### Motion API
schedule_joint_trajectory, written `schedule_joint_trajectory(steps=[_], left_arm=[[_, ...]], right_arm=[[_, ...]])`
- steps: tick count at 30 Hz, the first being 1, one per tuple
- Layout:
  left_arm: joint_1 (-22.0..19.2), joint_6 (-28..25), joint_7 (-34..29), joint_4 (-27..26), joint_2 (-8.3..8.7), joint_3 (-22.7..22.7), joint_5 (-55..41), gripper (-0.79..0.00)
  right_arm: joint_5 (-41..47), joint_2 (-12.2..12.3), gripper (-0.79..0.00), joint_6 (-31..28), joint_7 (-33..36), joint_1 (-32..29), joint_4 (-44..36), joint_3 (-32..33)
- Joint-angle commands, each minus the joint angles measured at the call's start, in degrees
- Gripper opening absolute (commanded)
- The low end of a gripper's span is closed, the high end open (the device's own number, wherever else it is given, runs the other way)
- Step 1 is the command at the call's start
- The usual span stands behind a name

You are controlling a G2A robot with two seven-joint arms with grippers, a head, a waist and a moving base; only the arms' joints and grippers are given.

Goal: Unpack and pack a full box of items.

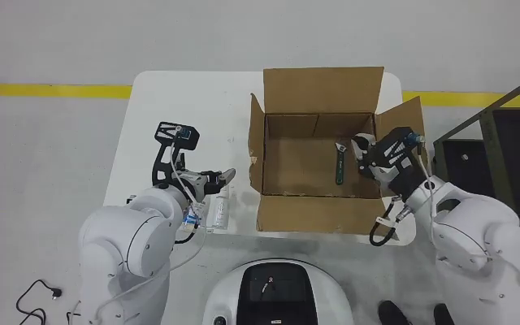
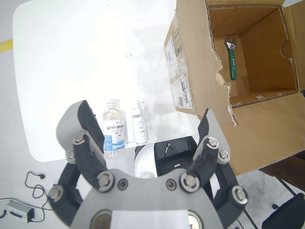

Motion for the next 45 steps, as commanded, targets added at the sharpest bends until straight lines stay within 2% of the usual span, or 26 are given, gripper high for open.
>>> schedule_joint_trajectory(steps=[1, 3, 5, 9, 14, 19, 33, 36, 45], left_arm=[[0.0, 0.0, 0.0, 0.0, 0.0, 0.0, 0.0, 0.0], [0.0, 0.0, 0.0, 0.0, 0.0, 0.0, 0.0, 0.0], [0.0, 0.0, 0.0, 0.0, 0.0, 0.0, 0.0, 0.0], [0.0, 0.0, 0.0, 0.0, 0.0, 0.0, 0.0, 0.0], [0.0, 0.0, 0.0, 0.0, 0.0, 0.0, 0.0, 0.0], [0.0, 0.0, 0.0, 0.0, 0.0, 0.0, 0.0, 0.0], [0.0, 0.0, 0.0, 0.0, 0.0, 0.0, 0.0, 0.0], [0.0, 0.0, 0.0, 0.0, 0.0, 0.0, 0.0, 0.0], [0.0, 0.0, 0.0, 0.0, 0.0, 0.0, 0.0, 0.0]], right_arm=[[0.0, 0.0, -0.785, 0.0, 0.0, 0.0, 0.0, 0.0], [-0.29, 0.02, -0.785, -0.22, -0.61, 0.09, -0.33, -0.01], [-4.36, 0.24, -0.785, -1.14, -0.15, 1.8, -0.47, -0.79], [-9.35, 0.22, -0.785, 3.09, 7.46, 8.11, 1.67, -4.99], [-14.56, -0.41, -0.785, 8.48, 19.06, 16.81, 6.97, -13.37], [-14.86, -1.42, -0.785, 11.88, 26.31, 22.54, 13.28, -20.55], [-14.3, -1.6, -0.785, 12.67, 26.69, 23.04, 14.68, -21.28], [-15.31, -1.67, -0.785, 13.51, 24.83, 22.53, 16.11, -21.87], [-15.52, -3.75, -0.785, 24.18, 30.03, 27.71, 27.3, -28.75]])
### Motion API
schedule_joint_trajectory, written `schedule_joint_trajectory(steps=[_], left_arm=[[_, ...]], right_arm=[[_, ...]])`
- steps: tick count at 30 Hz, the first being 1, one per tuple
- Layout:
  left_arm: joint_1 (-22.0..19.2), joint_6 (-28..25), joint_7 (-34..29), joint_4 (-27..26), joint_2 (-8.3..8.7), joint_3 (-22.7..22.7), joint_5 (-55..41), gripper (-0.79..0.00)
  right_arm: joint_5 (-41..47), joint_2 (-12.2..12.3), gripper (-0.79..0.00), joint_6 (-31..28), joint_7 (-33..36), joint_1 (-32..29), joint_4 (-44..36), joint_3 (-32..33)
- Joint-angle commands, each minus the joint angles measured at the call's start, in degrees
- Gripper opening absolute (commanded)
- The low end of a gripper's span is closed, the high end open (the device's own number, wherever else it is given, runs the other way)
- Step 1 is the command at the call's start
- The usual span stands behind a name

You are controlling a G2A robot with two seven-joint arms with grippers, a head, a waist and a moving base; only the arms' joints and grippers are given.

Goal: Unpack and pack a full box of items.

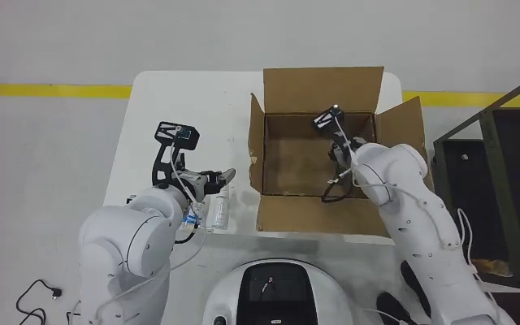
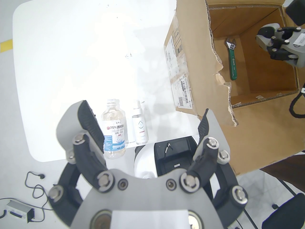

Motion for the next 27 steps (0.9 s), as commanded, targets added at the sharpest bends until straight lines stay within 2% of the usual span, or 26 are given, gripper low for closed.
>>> schedule_joint_trajectory(steps=[1, 10, 27], left_arm=[[0.0, 0.0, 0.0, 0.0, 0.0, 0.0, 0.0, 0.0], [0.0, 0.0, 0.0, 0.0, 0.0, 0.0, 0.0, 0.0], [0.0, 0.0, 0.0, 0.0, 0.0, 0.0, 0.0, 0.0]], right_arm=[[-1.57, -0.46, -0.785, 1.58, 1.47, 1.44, 2.94, -2.02], [-1.13, -2.4, -0.785, 8.31, 6.99, 5.8, 12.53, -5.6], [-6.17, -4.31, -0.785, 11.82, 10.84, 8.07, 18.93, -8.48]])
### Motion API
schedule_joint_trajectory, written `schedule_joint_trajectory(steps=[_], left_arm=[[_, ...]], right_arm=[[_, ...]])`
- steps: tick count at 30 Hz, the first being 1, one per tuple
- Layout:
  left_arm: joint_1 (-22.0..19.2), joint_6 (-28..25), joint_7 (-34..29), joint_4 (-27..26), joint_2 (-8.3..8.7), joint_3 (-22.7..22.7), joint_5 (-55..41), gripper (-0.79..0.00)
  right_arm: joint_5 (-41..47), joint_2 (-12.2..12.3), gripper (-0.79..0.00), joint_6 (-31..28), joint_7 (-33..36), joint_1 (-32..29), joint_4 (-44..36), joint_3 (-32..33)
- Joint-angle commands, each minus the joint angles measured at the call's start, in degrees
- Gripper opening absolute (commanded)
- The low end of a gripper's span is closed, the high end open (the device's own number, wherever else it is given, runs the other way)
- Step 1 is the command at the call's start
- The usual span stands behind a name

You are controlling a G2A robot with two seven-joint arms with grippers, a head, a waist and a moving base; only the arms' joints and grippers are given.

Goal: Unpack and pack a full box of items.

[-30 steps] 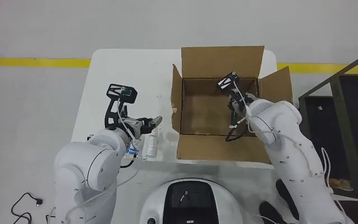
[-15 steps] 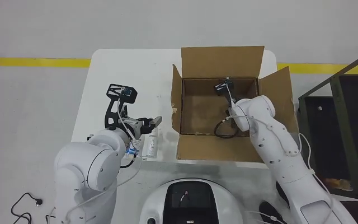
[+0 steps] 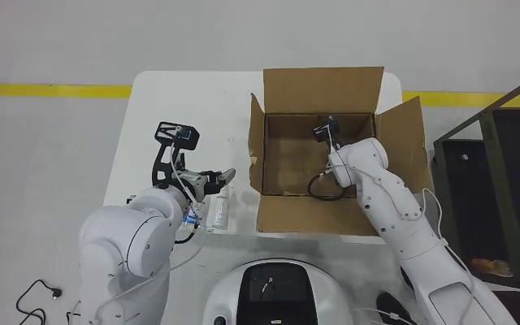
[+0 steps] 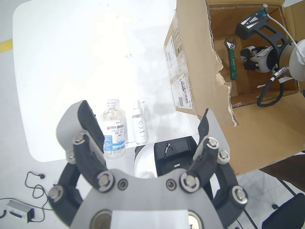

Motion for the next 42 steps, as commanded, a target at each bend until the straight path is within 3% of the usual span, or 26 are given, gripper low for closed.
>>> schedule_joint_trajectory(steps=[1, 4, 6, 8, 11, 25, 32, 34, 36, 38, 42], left_arm=[[0.0, 0.0, 0.0, 0.0, 0.0, 0.0, 0.0, 0.0], [0.0, 0.0, 0.0, 0.0, 0.0, 0.0, 0.0, 0.0], [0.0, 0.0, 0.0, 0.0, 0.0, 0.0, 0.0, 0.0], [0.0, 0.0, 0.0, 0.0, 0.0, 0.0, 0.0, 0.0], [0.0, 0.0, 0.0, 0.0, 0.0, 0.0, 0.0, 0.0], [0.0, 0.0, 0.0, 0.0, 0.0, 0.0, 0.0, 0.0], [0.0, 0.0, 0.0, 0.0, 0.0, 0.0, 0.0, 0.0], [0.0, 0.0, 0.0, 0.0, 0.0, 0.0, 0.0, 0.0], [0.0, 0.0, 0.0, 0.0, 0.0, 0.0, 0.0, 0.0], [0.0, 0.0, 0.0, 0.0, 0.0, 0.0, 0.0, 0.0], [0.0, 0.0, 0.0, 0.0, 0.0, 0.0, 0.0, 0.0]], right_arm=[[-1.18, -0.13, -0.785, 0.22, 0.22, 0.07, 0.6, -0.23], [-2.63, -0.33, -0.751, 0.54, 0.41, 0.23, 1.14, -0.29], [-2.83, -0.47, -0.563, 0.44, 0.71, 0.26, 1.38, -0.14], [-3.35, -0.58, -0.548, 0.07, 0.82, 0.36, 2.04, -0.09], [-3.16, -0.86, -0.446, -0.15, 0.47, 0.35, 3.02, 0.0], [-1.58, -2.18, -0.382, -1.05, -1.43, 0.28, 6.79, 0.25], [-0.28, -2.64, -0.456, -1.34, -2.21, 0.12, 8.25, 1.09], [-0.04, -2.73, -0.52, -1.52, -2.45, 0.11, 8.49, 1.37], [0.47, -2.81, -0.699, -1.83, -2.64, 0.04, 8.58, 1.75], [0.74, -2.85, -0.785, -2.01, -2.77, -0.05, 8.54, 2.15], [1.96, -2.91, -0.785, -2.51, -3.24, -0.32, 7.42, 3.19]])
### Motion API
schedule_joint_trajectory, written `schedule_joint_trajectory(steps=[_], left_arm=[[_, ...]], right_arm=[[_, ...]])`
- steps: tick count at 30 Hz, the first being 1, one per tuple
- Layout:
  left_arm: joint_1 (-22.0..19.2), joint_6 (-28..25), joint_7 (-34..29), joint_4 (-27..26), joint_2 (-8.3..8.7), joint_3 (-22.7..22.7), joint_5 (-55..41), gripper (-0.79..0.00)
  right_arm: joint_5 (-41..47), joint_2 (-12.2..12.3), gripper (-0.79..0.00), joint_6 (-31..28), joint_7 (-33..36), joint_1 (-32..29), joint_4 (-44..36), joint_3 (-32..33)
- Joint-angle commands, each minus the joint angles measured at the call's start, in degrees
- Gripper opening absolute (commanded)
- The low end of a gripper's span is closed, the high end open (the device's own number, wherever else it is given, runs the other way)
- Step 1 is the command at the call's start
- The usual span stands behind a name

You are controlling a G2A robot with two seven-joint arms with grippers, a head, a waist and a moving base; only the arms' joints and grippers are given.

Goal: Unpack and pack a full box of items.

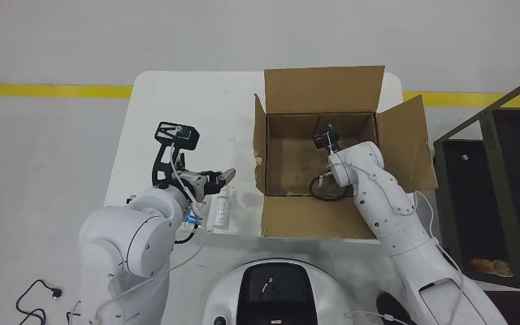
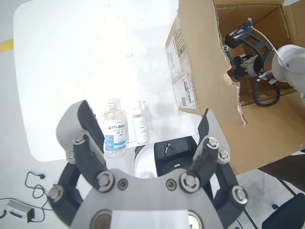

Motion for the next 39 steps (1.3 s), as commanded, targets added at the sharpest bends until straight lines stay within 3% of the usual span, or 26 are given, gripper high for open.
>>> schedule_joint_trajectory(steps=[1, 20, 25, 27, 29, 33, 34, 36, 38, 39], left_arm=[[0.0, 0.0, 0.0, 0.0, 0.0, 0.0, 0.0, 0.0], [0.0, 0.0, 0.0, 0.0, 0.0, 0.0, 0.0, 0.0], [0.0, 0.0, 0.0, 0.0, 0.0, 0.0, 0.0, 0.0], [0.0, 0.0, 0.0, 0.0, 0.0, 0.0, 0.0, 0.0], [0.0, 0.0, 0.0, 0.0, 0.0, 0.0, 0.0, 0.0], [0.0, 0.0, 0.0, 0.0, 0.0, 0.0, 0.0, 0.0], [0.0, 0.0, 0.0, 0.0, 0.0, 0.0, 0.0, 0.0], [0.0, 0.0, 0.0, 0.0, 0.0, 0.0, 0.0, 0.0], [0.0, 0.0, 0.0, 0.0, 0.0, 0.0, 0.0, 0.0], [0.0, 0.0, 0.0, 0.0, 0.0, 0.0, 0.0, 0.0]], right_arm=[[0.69, -0.01, -0.785, -0.29, -0.16, -0.17, -1.04, 0.59], [1.2, 0.41, -0.785, -6.22, -0.75, -5.55, -14.44, 2.41], [0.33, 0.59, -0.57, -5.86, -1.78, -6.49, -13.71, 3.67], [0.12, 0.74, -0.545, -6.44, -2.39, -6.1, -12.66, 4.69], [-0.38, 0.92, -0.446, -8.83, -2.75, -5.29, -11.15, 5.24], [0.31, 1.12, -0.419, -13.84, -3.13, -3.34, -7.63, 6.07], [0.45, 1.14, -0.379, -14.76, -3.22, -2.94, -6.89, 6.12], [0.86, 1.12, -0.157, -16.55, -3.5, -2.29, -5.76, 5.94], [1.13, 1.03, -0.175, -16.89, -3.99, -1.84, -4.99, 5.74], [1.55, 0.96, -0.252, -17.12, -4.33, -1.72, -4.65, 5.6]])
